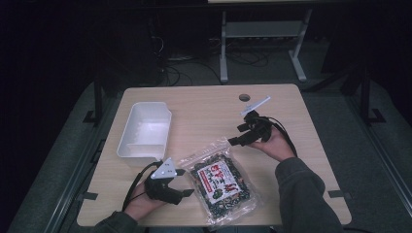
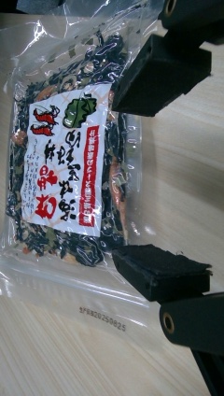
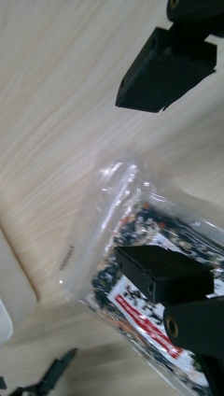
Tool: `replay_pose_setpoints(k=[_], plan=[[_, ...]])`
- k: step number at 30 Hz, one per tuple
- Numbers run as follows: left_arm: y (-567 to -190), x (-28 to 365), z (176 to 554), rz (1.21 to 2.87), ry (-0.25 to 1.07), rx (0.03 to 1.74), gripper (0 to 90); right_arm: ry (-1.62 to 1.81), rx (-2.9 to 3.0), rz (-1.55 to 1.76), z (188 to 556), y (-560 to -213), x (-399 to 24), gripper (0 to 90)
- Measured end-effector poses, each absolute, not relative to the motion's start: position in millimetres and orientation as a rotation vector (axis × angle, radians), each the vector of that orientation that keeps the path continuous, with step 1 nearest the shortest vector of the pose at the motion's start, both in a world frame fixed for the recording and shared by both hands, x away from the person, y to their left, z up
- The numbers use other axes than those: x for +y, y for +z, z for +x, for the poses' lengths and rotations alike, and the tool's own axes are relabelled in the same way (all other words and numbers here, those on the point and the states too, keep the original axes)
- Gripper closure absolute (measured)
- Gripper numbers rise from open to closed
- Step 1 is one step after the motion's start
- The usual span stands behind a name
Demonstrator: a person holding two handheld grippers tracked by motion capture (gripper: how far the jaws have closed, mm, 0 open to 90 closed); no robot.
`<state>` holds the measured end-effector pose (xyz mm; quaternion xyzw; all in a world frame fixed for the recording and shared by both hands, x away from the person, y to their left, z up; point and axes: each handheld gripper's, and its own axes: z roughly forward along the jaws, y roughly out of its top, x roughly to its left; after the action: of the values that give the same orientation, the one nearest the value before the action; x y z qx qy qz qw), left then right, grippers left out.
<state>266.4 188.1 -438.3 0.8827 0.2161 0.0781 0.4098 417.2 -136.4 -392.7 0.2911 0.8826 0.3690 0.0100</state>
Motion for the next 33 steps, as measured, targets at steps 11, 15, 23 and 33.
replay_pose_setpoints(k=[11, 15, 23, 33], plan=[[-442.9, 178.4, 268.7, 2.26, 0.178, 0.516, 26.6, 1.104, 2.828, 0.965, 444.2, -417.5, -115.6, 27.7], [-444.5, 175.7, 269.4, 2.265, 0.166, 0.51, 30.5, 1.09, 2.841, 0.979, 448.5, -425.6, -111.0, 30.5], [-447.5, 172.4, 272.7, 2.275, 0.15, 0.513, 30.9, 1.057, 2.9, 1.025, 461.6, -451.3, -99.2, 38.0], [-453.8, 168.6, 278.2, 2.303, 0.132, 0.526, 31.1, 1.109, 2.955, 0.988, 467.2, -460.1, -101.3, 63.7]])
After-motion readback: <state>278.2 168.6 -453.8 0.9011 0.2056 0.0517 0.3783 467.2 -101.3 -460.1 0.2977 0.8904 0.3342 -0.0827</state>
